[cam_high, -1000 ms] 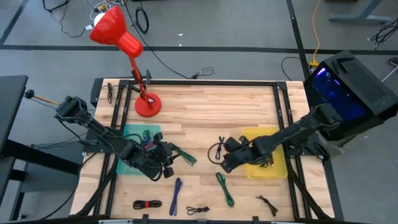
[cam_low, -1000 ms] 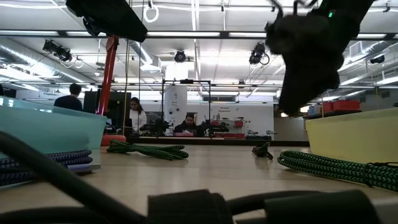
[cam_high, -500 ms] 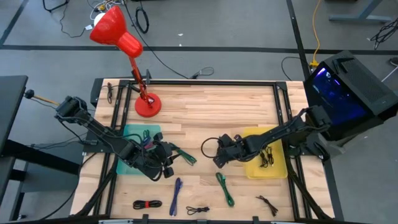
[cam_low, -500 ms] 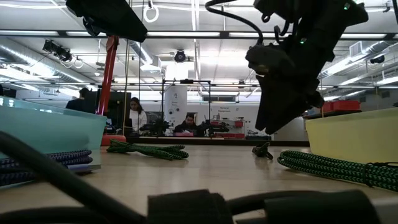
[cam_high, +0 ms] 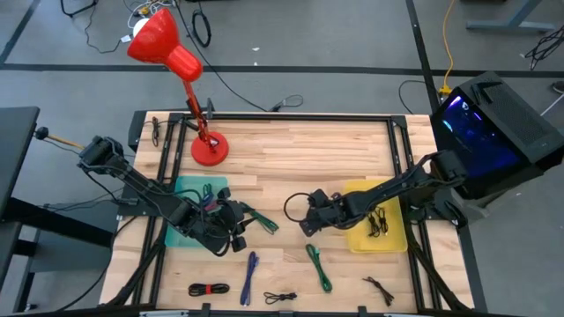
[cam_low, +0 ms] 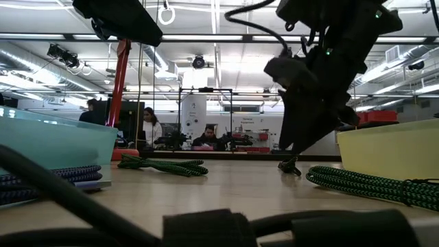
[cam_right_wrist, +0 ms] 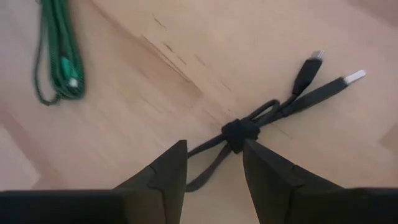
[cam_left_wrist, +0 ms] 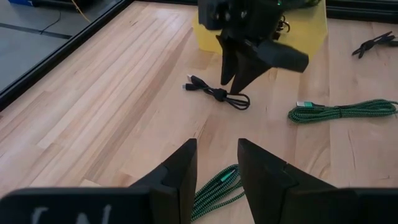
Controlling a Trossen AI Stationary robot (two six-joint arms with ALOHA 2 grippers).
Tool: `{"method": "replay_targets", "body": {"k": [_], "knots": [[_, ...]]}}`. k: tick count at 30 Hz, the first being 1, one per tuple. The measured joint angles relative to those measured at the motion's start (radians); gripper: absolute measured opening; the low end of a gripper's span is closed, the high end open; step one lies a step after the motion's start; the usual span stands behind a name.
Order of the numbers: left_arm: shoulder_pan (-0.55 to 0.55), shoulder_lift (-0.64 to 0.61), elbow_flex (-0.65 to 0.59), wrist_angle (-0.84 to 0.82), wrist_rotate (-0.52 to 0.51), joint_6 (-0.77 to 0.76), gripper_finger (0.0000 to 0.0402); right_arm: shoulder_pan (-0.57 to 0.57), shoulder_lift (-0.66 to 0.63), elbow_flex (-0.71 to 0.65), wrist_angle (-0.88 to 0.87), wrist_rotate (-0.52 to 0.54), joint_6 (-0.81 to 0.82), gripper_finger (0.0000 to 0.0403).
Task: Pick & Place USB Port
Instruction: Put the black charger cable into the yellow bin
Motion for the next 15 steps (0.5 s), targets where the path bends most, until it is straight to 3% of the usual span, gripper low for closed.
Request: {"method": "replay_targets", "body": {"k": [6,15], "knots": [[0.0,0.0,0.0,0.0,0.0,0.0,0.0122,-0.003,0.069,0.0,0.034,-0.035,-0.027,0.0157],[0.0,0.0,0.0,-0.001,0.0,0.0,0.0122,-0.006,0.074,-0.001,0.049,-0.013,-0.012,0.0157]]}}
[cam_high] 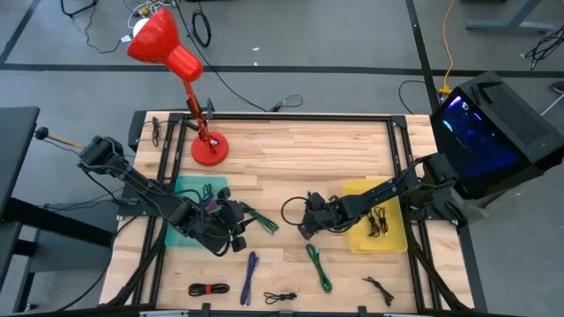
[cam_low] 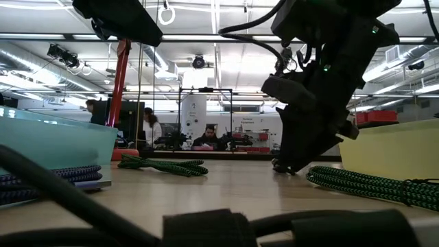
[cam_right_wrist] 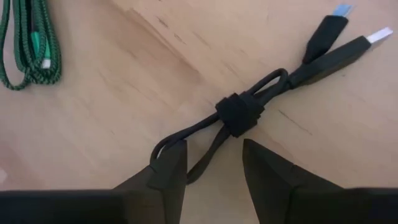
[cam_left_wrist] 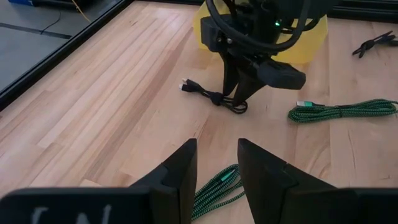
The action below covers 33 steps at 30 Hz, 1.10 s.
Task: Pick & Place USB Port
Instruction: Put the black charger cable into the yellow bin
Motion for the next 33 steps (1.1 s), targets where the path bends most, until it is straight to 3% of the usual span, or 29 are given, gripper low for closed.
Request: {"method": "replay_targets", "body": {"k": [5,11,21,33], "knots": [[0.0,0.0,0.0,0.001,0.0,0.0,0.0122,0.0,0.026,0.003,0.006,0.011,-0.013,0.0138],[0.0,0.0,0.0,0.001,0.0,0.0,0.0122,0.0,0.042,0.003,0.0,0.003,-0.068,0.0017],[0.0,0.0,0.0,0.0,0.0,0.0,0.0122,-0.012,-0.066,-0.001,-0.056,-0.008,-0.14,0.0002],[0.0,0.0,0.0,0.0,0.0,0.0,0.0122,-0.014,-0.353,-0.001,-0.396,0.082,-0.099,0.0001]]}}
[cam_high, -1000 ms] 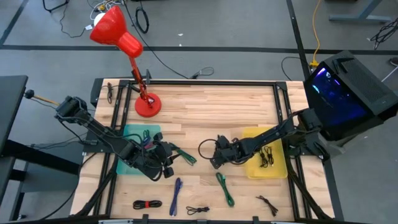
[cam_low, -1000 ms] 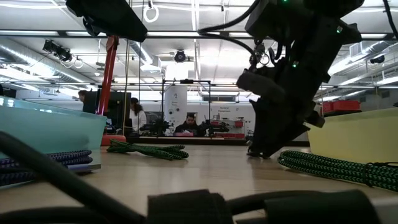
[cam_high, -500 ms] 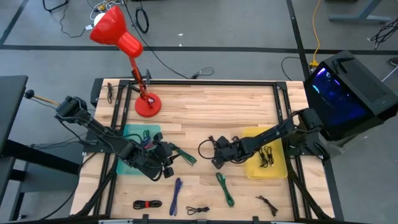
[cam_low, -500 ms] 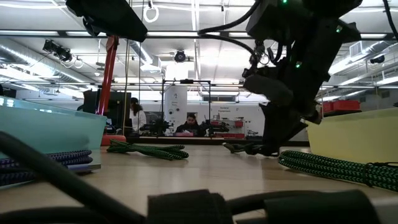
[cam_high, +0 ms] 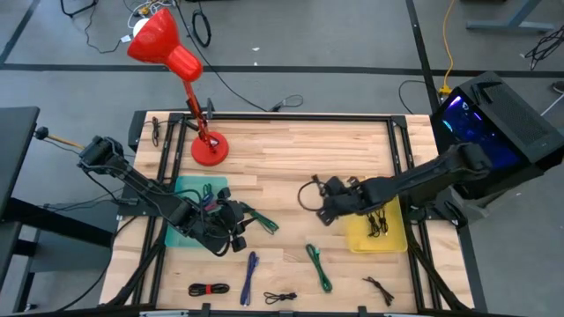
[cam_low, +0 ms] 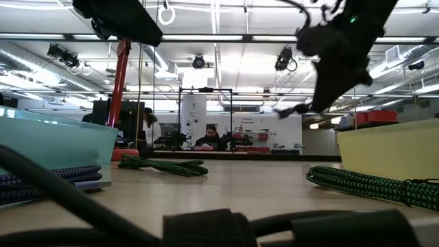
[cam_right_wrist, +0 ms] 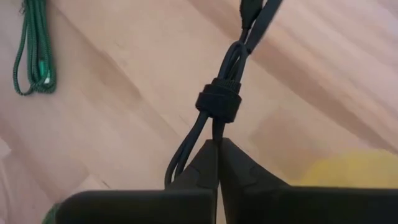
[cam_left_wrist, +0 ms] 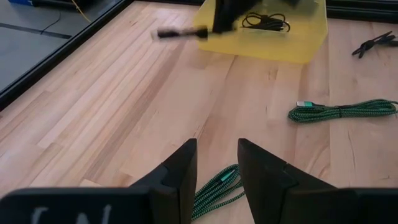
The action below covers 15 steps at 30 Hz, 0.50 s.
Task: Pick & Place USB Port
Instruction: Put the black charger cable into the yellow bin
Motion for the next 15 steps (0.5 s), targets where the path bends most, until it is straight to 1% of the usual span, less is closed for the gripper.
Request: {"method": "replay_targets", "body": {"k": [4,9,12,15], "knots": [[0.0,0.0,0.0,-0.001,0.0,0.0,0.0122,0.041,-0.115,0.0,-0.167,0.009,0.088,0.0],[0.0,0.0,0.0,-0.002,0.0,0.0,0.0122,0.127,-0.21,0.0,-0.406,-0.001,0.277,0.0],[0.0,0.0,0.0,-0.002,0.001,-0.001,0.0122,0.199,-0.236,0.0,-0.543,-0.045,0.415,0.0],[0.0,0.0,0.0,-0.002,0.008,-0.002,0.0122,0.274,-0.237,0.0,-0.623,-0.116,0.526,0.0]]}}
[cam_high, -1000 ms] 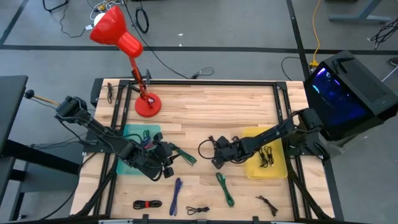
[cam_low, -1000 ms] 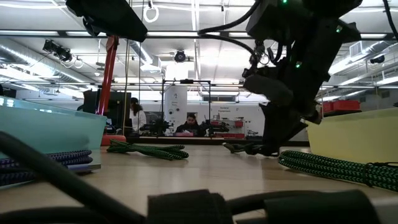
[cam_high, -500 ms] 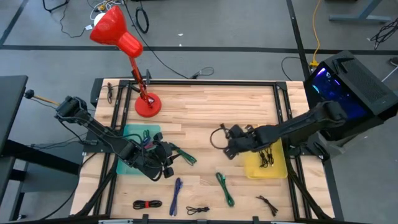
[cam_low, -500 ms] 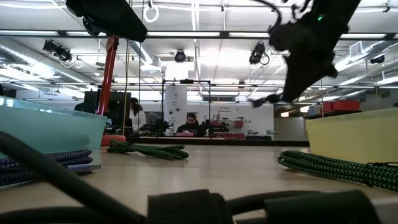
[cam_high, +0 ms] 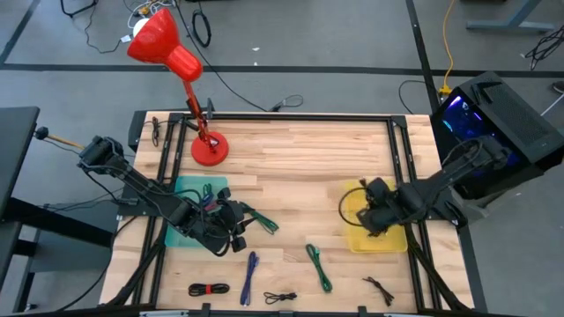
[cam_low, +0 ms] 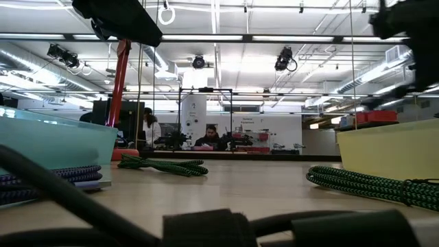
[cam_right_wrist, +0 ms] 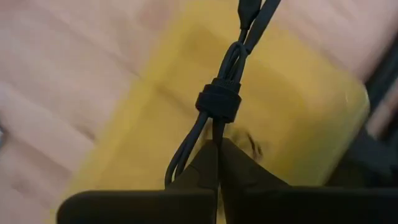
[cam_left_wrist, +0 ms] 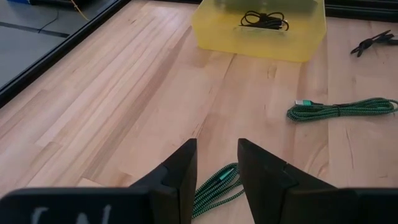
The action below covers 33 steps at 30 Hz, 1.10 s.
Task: Pick & Place USB Port
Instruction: Put the black charger cable into the yellow bin
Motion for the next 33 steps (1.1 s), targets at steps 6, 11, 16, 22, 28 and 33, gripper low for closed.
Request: {"method": "replay_targets", "body": {"k": [6,11,16,22,28,33], "knots": [[0.0,0.0,0.0,0.0,0.0,-0.01,0.0122,0.141,0.004,0.0,-0.069,-0.122,0.169,0.0],[0.0,0.0,0.0,-0.001,0.0,-0.011,0.0122,0.239,0.017,0.0,-0.069,-0.195,0.283,0.0],[0.0,0.0,0.0,-0.001,0.0,-0.011,0.0122,0.304,0.045,0.0,-0.062,-0.211,0.357,0.0],[0.0,0.0,0.0,-0.001,0.0,-0.015,0.0122,0.326,0.081,0.0,-0.05,-0.215,0.365,0.0002],[0.0,0.0,0.0,-0.001,0.0,-0.016,0.0122,0.33,0.099,0.001,-0.001,-0.214,0.321,0.0039],[0.0,0.0,0.0,-0.001,0.0,-0.023,0.0122,0.33,0.099,0.001,-0.001,-0.189,0.311,0.0072]]}}
